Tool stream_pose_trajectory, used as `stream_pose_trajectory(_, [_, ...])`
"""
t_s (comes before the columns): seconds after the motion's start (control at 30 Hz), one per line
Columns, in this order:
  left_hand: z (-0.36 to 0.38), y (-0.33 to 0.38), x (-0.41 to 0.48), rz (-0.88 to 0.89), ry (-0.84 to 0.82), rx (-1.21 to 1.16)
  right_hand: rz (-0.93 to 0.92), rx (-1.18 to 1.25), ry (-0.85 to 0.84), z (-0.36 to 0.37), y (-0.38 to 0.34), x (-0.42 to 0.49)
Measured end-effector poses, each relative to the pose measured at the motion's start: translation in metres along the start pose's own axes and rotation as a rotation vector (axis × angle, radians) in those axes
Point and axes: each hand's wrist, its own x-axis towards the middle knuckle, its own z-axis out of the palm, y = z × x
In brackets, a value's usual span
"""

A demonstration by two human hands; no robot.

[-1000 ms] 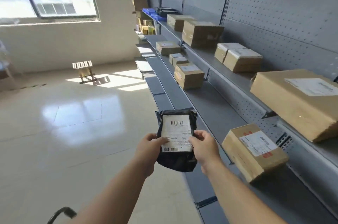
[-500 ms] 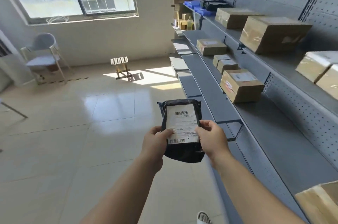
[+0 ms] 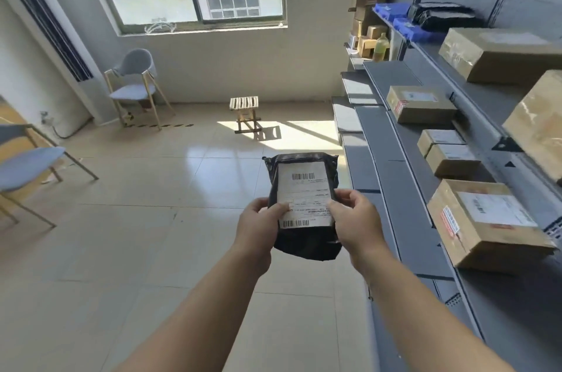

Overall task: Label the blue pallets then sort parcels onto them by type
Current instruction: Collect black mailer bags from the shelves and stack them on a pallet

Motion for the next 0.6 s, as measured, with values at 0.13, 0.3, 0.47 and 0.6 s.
stream_pose_trajectory(0.13, [0.014, 0.025, 0.061, 0.016, 0.041, -0.041, -0.008, 0.019, -0.037, 0.021, -0.019, 0.069])
stream_pose_trajectory(0.3, [0.027, 0.061, 0.155, 0.043, 0.056, -0.070, -0.031, 0.060, -0.038, 0.057, -0.042, 0.160])
stream_pose_trajectory(0.47, [0.044, 0.119, 0.256, 0.064, 0.011, -0.083, -0.066, 0.080, 0.018, 0.095, -0.079, 0.257])
stream_pose_trajectory(0.6, [0.067, 0.167, 0.330, 0.091, -0.051, -0.086, -0.122, 0.090, 0.086, 0.114, -0.113, 0.329])
